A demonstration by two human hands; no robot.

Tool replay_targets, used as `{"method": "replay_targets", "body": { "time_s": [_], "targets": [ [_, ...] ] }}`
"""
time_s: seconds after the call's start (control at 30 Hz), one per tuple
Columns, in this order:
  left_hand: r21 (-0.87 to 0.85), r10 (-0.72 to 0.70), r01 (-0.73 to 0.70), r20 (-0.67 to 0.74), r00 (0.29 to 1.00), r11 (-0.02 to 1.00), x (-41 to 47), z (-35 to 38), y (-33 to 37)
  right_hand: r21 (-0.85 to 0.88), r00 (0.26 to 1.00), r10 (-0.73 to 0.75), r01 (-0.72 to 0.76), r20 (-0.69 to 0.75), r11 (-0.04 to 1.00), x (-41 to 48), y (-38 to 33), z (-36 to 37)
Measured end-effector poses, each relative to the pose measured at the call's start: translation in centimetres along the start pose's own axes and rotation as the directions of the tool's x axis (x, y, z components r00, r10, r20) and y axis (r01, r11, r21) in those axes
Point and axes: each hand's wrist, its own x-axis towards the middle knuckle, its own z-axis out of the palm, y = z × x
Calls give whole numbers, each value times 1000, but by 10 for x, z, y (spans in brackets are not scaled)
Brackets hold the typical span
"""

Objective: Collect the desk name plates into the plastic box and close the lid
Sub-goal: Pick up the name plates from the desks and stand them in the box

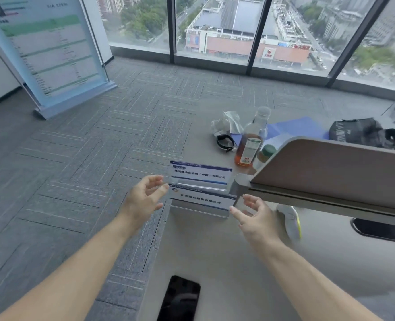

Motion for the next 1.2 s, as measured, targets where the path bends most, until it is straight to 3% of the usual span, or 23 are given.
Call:
{"method": "replay_targets", "body": {
  "time_s": [0.17, 0.3, 0.43, 0.7, 0.9, 1.2],
  "targets": [
    [164, 19, -28, 52, 998, 986, 42, 12, -52, -49, 999, -18, 17, -30, 999, 42, 37, 25],
    [70, 72, -76, 67, 995, 995, 62, 29, -72, -20, 994, -79, 78, -73, 997, 66, 61, 33],
    [119, 186, -185, 2, 982, 975, 75, 34, -90, 3, 972, -192, 194, -139, 981, 80, 76, 36],
    [107, 281, -287, 67, 957, 952, 55, 20, -95, 181, 952, -297, 307, -80, 934, 67, 77, 38],
    [40, 328, -330, 53, 943, 943, 18, 7, -28, 233, 924, -378, 382, -64, 894, 17, 18, 6],
    [15, 485, -486, 39, 874, 874, -76, 12, 144, 337, 879, -442, 476, -178, 812, -73, -107, -104]
  ]
}}
